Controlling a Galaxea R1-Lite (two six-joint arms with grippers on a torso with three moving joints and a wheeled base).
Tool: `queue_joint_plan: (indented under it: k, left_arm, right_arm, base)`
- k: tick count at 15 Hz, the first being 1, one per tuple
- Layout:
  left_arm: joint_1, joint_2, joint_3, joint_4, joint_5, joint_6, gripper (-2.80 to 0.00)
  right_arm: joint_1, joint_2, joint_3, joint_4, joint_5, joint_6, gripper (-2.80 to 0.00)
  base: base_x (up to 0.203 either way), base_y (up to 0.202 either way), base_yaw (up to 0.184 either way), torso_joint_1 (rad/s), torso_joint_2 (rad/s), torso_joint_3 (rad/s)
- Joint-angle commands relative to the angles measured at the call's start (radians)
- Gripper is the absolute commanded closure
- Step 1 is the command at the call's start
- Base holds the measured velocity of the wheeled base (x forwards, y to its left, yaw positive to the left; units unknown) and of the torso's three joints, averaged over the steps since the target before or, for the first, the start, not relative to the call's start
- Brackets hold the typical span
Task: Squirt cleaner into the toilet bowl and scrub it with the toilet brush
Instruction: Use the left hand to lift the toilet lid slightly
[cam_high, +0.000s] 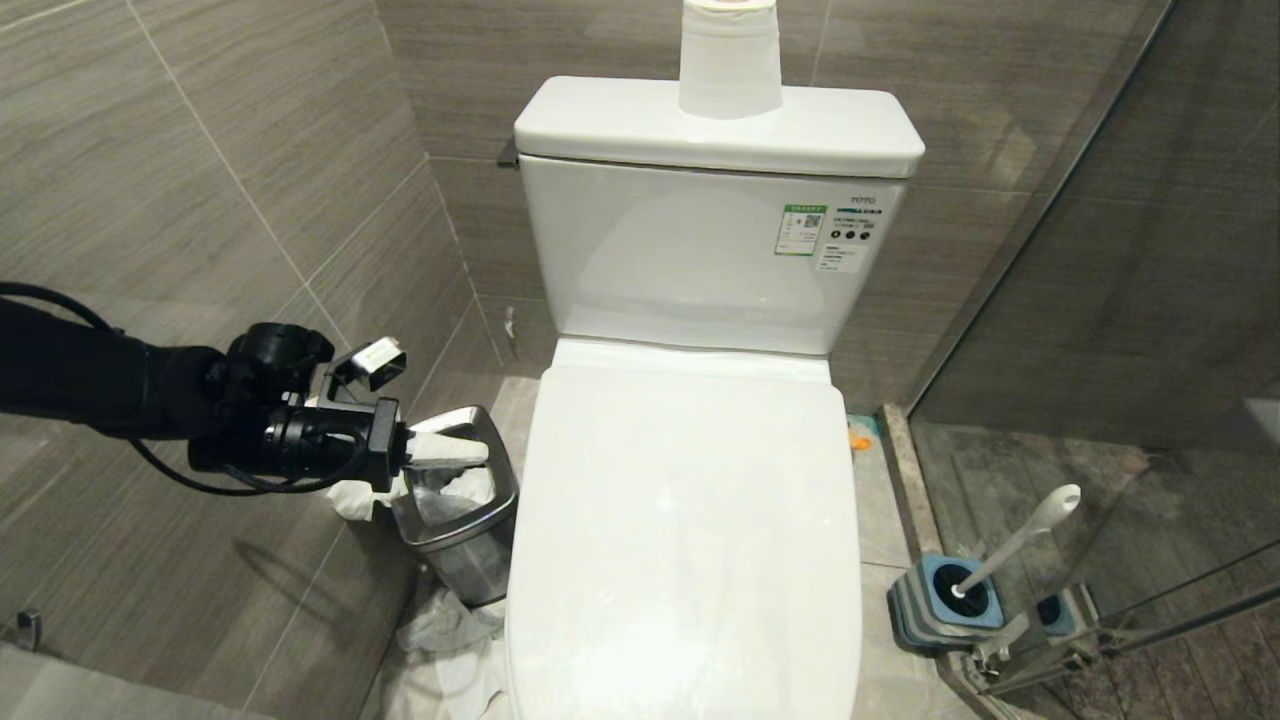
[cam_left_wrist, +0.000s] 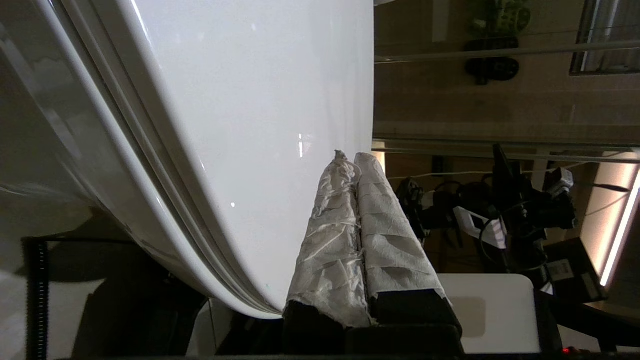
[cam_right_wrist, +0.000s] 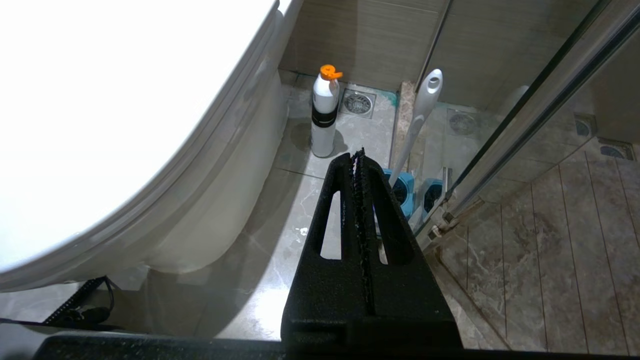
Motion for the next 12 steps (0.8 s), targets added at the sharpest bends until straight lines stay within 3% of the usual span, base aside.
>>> queue_joint_plan:
  k: [1,6,12]
  left_arm:
    - [-0.004,0.053,0.010,-0.002,-0.022,-0.001,0.00]
    - [0.027,0.116,0.008,-0.005,-0.069,0.000,0.00]
    - [0.049,0.180,0.005,-0.043,-0.073,0.002,0.00]
  right_arm:
    - [0.000,0.001,0.000,0.001,0.001,-0.001,0.00]
    - [0.000,0.001,0.000,0.001,0.001,0.001,0.00]
    - [0.000,0.001,0.001,0.001,0.001,-0.001,0.00]
  base:
    - [0.000,0.000,0.000,0.000,0.00,0.000]
    - [0.000,0.000,0.000,0.000,0.00,0.000]
    - [0.000,0.000,0.000,0.000,0.00,0.000]
